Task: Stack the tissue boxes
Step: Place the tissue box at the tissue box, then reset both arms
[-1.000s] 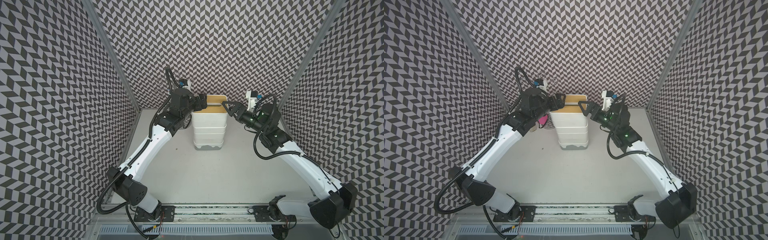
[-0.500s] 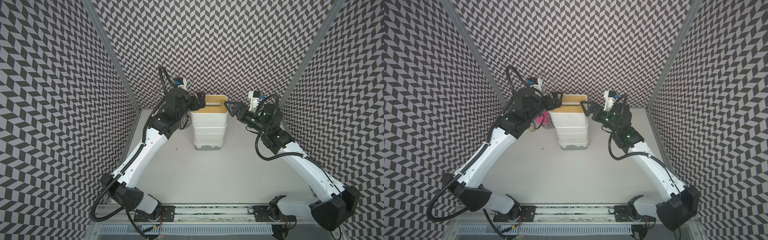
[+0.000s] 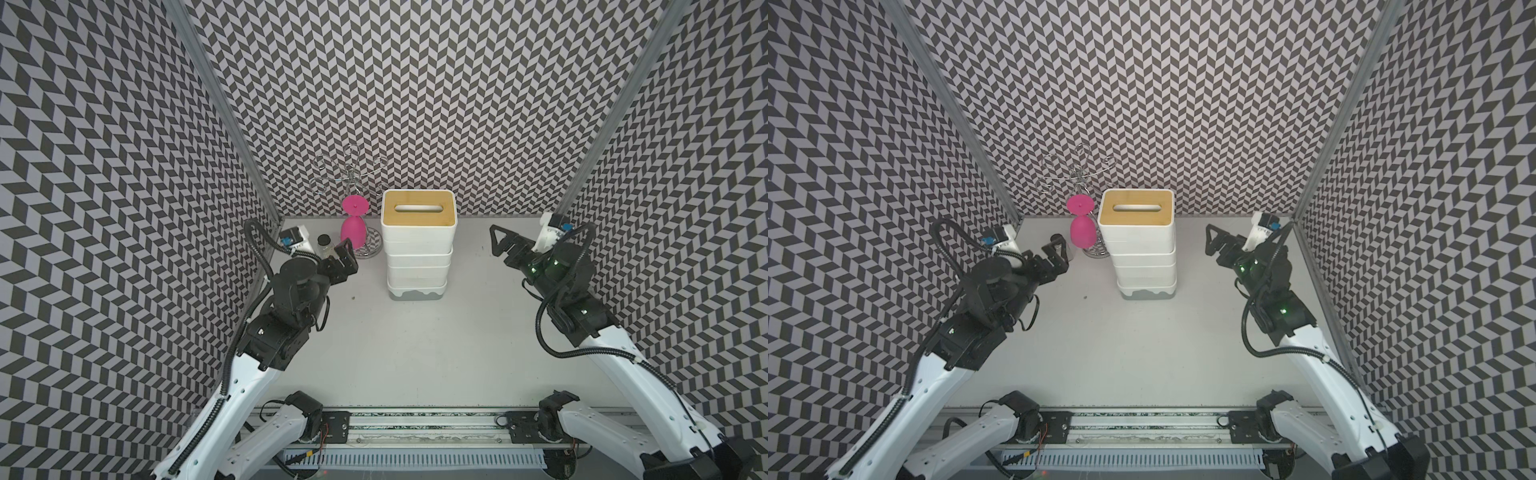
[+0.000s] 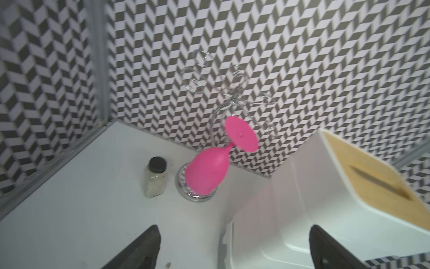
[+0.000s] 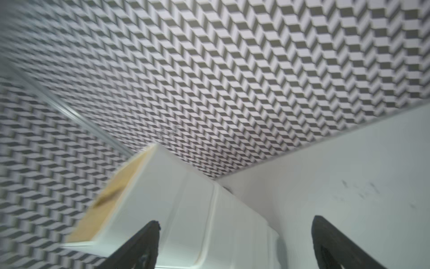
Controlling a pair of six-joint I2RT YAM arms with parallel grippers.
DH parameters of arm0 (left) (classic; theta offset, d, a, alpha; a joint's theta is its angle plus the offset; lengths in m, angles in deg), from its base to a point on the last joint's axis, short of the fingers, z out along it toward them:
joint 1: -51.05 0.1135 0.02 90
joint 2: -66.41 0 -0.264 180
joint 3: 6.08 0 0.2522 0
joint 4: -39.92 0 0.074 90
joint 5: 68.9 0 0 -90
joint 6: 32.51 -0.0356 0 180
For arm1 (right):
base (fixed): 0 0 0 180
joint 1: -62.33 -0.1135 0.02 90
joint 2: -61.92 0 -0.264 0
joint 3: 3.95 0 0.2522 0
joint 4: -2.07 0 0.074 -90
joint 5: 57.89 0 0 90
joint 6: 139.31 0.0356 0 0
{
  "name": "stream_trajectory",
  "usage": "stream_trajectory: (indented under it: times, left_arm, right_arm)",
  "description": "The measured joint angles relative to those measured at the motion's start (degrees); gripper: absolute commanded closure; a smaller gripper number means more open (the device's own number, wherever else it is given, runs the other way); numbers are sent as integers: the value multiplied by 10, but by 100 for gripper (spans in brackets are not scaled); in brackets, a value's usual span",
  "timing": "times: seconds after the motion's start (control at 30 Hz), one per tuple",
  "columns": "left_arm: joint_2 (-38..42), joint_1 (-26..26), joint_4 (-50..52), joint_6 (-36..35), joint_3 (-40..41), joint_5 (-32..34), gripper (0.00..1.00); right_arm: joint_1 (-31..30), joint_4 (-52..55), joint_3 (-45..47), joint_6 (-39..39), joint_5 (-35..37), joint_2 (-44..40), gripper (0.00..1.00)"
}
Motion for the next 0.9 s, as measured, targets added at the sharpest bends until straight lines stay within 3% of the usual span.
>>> stream_trajectory:
  times: [0.17,0.3,0.4,0.5,0.63,0.9]
  left_arm:
    - [18,61,-51,7,186,40,1]
    - [-46,151,-126,-4,284,45,0]
    - [-112,205,-227,-49,323,44,1]
    - [-174,230,-319,-100,336,34,1]
    - [-207,232,-515,-177,403,11,1]
    - [-276,232,-778,-285,450,-88,0]
  right_arm:
    - [24,-41,157,-55,113,11,1]
    - [53,-139,233,-95,174,73,1]
    - [82,-175,235,-123,191,138,1]
    - [96,-247,234,-164,194,175,1]
    - [106,-365,234,-215,175,243,1]
    - [134,-519,259,-296,65,306,1]
